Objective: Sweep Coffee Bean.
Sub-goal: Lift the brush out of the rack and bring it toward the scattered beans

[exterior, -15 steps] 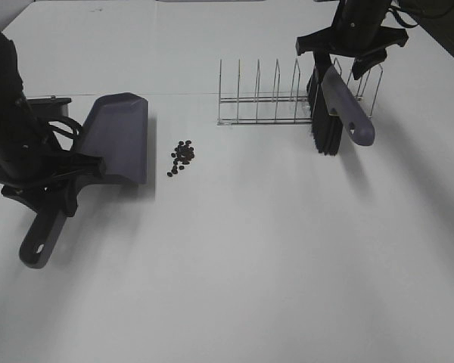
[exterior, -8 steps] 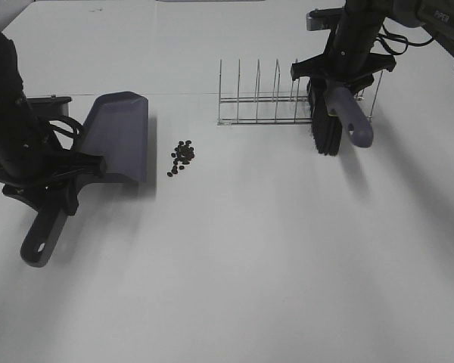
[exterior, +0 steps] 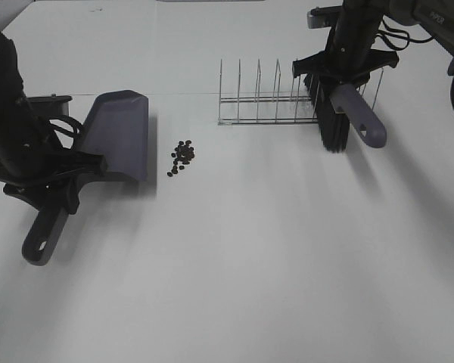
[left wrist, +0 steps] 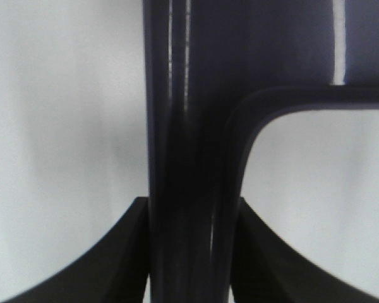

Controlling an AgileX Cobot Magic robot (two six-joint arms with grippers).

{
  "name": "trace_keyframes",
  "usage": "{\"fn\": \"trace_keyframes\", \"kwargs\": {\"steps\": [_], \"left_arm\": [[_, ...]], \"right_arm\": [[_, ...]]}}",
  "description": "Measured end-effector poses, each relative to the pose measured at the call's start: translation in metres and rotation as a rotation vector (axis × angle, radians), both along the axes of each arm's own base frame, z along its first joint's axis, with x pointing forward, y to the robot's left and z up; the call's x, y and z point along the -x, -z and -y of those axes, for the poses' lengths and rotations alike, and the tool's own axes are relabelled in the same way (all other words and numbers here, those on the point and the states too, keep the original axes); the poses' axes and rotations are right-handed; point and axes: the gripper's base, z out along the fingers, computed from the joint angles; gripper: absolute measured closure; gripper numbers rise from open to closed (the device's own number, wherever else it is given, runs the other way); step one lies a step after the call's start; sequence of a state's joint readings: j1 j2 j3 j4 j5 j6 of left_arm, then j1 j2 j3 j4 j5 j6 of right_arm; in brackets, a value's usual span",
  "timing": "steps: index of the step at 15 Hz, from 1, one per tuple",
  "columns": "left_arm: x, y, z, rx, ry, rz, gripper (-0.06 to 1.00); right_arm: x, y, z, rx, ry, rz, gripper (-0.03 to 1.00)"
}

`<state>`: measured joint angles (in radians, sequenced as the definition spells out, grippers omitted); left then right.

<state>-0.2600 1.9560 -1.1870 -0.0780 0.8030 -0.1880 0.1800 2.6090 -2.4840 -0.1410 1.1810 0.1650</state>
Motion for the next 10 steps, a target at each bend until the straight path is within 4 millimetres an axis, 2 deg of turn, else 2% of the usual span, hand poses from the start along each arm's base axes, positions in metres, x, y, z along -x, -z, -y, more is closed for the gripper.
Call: {"fn": "trace_keyframes", "kwargs": {"steps": [1,2,7,9,10], "left_arm": [[0.000,0.000,0.000,0.000,0.000,0.001,0.60],[0.000,0.000,0.000,0.000,0.000,0.001,0.60],[0.000,0.000,0.000,0.000,0.000,-0.001,0.60],[0.002,0.000,-0.001,-0.006,0.002,-0.023,0.60],[0.004,0.000,-0.001,-0.011,0.003,-0.046,0.60]], "right_arm": [[0.000,-0.005,0.000,-0.001,0.004,0.007,0.67],[-0.001,-0.019,0.001,0.004,0.007,0.035,0.67],[0.012,-0.102,-0.003,-0.072,-0.022,0.189,0.67],[0.026,-0.126,-0.019,-0.121,-0.061,0.204,0.67],[0.045,-0.136,-0.039,-0.115,-0.108,0.170,0.67]]}}
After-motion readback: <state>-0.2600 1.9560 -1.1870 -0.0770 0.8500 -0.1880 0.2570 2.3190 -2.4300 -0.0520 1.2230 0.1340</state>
